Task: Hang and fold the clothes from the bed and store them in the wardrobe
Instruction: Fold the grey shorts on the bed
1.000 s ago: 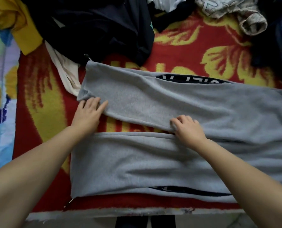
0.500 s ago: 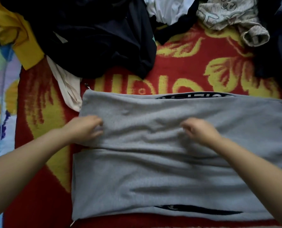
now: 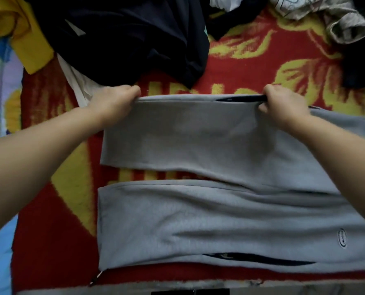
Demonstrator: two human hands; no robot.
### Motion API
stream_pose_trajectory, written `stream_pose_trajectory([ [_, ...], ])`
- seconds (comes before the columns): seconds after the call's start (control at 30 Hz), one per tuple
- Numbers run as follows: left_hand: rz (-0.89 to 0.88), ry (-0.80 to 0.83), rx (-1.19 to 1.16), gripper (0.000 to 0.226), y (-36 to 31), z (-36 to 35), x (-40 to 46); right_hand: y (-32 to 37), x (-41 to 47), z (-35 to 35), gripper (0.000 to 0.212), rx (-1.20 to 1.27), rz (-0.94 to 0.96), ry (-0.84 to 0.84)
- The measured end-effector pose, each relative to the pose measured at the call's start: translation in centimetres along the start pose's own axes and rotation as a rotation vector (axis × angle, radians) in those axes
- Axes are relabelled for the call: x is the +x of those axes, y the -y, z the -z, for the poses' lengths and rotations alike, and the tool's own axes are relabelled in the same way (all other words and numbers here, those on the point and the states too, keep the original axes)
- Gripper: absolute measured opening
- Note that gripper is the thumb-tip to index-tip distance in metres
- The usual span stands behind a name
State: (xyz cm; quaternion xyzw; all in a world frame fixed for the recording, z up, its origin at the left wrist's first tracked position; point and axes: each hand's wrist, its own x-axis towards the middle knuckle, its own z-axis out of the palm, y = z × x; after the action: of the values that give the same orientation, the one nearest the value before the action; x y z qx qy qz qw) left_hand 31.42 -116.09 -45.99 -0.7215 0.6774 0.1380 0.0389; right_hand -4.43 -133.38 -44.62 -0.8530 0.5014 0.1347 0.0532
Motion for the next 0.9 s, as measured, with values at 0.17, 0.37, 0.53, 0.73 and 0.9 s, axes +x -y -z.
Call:
stream_pose_trajectory([
  [0.17,-0.393,-0.223,-0.124,0.039,-1.2,4.8,-6.7,-2.8,-7.4,4.7,0.025,0.101,0.401,-0.161],
  [0.37,-0.523,0.037,-0.193,0.03,-6.4,-0.2,-19.3,-1.6,-20.1,1.5,0.022,0.052,0.704,0.211],
  [0.53,-0.447,0.301,-0.07,0.063,-9.2,-6.7,-26.2,0.1,-26.5,-4.2,0.022,0.02,0.812,0.461],
  [0.73,-0.12,0.867,0.12,0.077,-12.0,-10.6,-28.0,2.3,-28.2,-9.2,0.036,-0.139,0.729,0.819],
  [0.9,0.012,1.007,0.139,0.035,-17.1,-8.1,-23.8,1.1,-26.4,-7.7,0.033,0.013,0.634,0.764],
])
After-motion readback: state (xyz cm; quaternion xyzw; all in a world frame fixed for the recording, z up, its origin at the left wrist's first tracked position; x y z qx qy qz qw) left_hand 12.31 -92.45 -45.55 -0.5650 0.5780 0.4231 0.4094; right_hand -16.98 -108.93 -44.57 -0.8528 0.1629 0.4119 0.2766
